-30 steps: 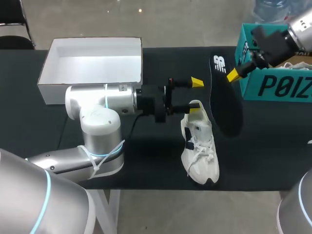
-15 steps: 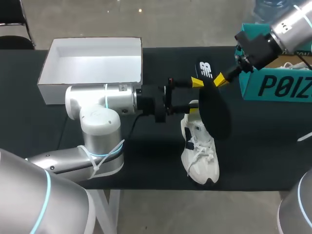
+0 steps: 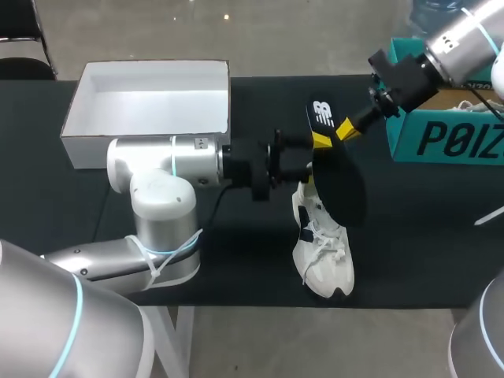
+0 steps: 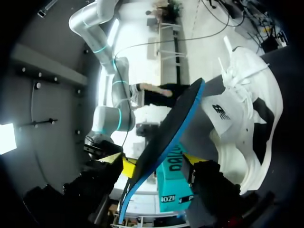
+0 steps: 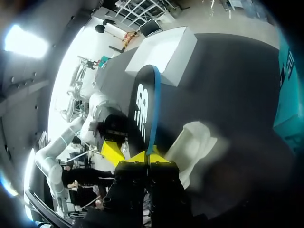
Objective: Take the shoe out of the shoebox, open the shoe tongue, remove and reinsert the insole, then place the shoe into the shoebox
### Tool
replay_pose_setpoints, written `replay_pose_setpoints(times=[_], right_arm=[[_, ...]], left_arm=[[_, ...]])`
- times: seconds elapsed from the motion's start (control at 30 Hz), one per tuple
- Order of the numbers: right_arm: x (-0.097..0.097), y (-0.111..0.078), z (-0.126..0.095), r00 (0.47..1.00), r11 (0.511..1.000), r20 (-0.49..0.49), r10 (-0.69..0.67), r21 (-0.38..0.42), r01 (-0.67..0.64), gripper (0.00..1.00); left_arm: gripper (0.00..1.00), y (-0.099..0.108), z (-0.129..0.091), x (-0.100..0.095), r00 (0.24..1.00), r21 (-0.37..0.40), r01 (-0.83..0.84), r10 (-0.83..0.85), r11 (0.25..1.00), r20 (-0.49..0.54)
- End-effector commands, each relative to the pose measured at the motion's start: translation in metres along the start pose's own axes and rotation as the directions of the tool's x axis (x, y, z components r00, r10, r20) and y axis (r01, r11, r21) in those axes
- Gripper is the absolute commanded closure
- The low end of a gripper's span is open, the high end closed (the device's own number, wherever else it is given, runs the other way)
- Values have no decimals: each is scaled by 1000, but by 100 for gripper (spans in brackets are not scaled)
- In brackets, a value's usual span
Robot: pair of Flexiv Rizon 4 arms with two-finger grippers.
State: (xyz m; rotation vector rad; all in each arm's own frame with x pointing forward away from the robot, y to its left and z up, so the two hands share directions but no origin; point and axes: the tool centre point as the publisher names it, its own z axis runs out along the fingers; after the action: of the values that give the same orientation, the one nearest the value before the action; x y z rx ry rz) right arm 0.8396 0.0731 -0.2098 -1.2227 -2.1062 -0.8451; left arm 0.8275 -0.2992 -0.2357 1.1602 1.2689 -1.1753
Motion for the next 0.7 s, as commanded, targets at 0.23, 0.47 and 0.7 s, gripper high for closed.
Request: replay_pose_setpoints(times=[0.23, 0.47, 0.7], right_arm=[[6, -3, -7, 1000, 1000, 6, 0, -14, 0, 100], [9, -3, -6, 1000, 1000, 5, -13, -15, 13, 100], [9, -8, -4, 1000, 1000, 2, 1, -24, -1, 55]], left_arm=[[100, -2, 4, 1, 1000, -5, -27, 27, 1000, 7], [100, -4, 6, 1, 1000, -7, -22, 22, 1000, 7], [100, -4, 7, 1, 1000, -14, -26, 26, 1000, 6]])
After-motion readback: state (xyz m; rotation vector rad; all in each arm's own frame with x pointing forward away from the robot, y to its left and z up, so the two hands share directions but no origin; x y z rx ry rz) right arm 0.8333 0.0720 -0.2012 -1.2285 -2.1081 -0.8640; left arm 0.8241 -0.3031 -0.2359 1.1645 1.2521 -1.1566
